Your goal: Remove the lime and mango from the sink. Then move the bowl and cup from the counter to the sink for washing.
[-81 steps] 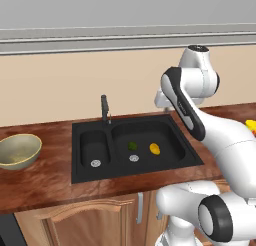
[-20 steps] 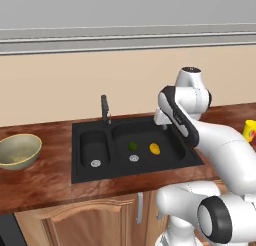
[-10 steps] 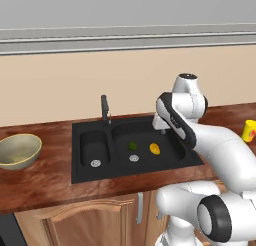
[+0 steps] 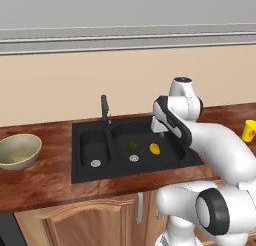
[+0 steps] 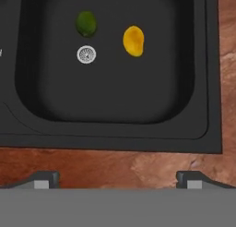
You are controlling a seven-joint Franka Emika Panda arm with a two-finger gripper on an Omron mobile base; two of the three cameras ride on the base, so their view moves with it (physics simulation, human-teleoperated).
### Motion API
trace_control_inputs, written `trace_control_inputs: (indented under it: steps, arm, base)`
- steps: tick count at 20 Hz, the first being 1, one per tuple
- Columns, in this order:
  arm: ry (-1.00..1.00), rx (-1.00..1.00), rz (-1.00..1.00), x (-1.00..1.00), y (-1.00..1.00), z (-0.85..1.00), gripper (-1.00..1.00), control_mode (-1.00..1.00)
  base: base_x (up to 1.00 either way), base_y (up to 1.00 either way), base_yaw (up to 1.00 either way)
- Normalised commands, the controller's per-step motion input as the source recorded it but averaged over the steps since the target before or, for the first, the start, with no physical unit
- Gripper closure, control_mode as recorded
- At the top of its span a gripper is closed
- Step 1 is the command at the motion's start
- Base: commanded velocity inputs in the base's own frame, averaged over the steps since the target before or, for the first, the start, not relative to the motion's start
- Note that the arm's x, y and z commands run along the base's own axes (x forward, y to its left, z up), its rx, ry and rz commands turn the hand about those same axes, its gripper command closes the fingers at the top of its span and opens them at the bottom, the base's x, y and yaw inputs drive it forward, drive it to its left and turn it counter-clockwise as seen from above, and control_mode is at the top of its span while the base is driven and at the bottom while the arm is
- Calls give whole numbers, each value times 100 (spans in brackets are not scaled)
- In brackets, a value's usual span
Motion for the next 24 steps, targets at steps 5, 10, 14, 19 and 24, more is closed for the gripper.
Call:
trace_control_inputs:
  steps: [5,10,14,19,24]
  arm:
    - [5,-2,0,11,0,-15,-100,-100]
    - [6,-2,0,7,-4,-12,-100,-100]
    - [13,-1,0,9,-3,-8,-100,-100]
    - [1,0,0,9,-7,-13,-100,-100]
    - [-10,2,0,4,-5,-13,-100,-100]
  base:
    - [0,0,0]
    - [0,0,0]
    - [0,0,0]
    - [0,0,0]
    - [0,0,0]
